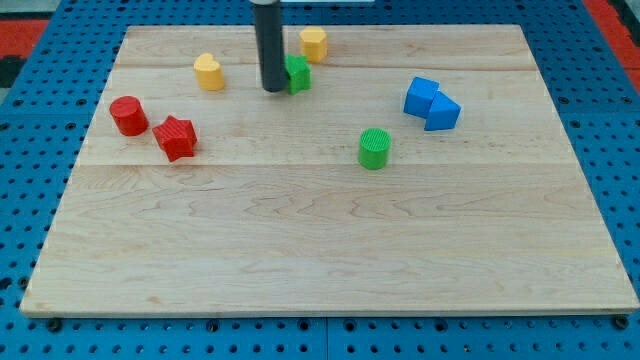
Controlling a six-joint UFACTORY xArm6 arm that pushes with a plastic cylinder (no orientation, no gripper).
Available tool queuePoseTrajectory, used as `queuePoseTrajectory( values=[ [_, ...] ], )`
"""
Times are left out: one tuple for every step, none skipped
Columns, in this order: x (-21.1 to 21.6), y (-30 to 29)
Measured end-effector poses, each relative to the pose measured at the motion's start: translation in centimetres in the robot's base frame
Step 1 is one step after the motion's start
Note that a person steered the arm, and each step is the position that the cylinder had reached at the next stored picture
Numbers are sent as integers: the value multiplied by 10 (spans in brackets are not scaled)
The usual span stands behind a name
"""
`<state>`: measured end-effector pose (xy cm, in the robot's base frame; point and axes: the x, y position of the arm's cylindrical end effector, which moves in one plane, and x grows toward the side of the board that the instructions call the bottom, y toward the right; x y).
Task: Slide the green blocks diagonally to the blue blocks
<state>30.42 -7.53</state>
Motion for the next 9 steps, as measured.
queuePoseTrajectory(
  values=[
    [-11,-23],
    [-34,19],
    [-43,21],
    [20,35],
    [64,44],
    [21,4],
    [-22,45],
    [-2,70],
    [80,70]
  ],
)
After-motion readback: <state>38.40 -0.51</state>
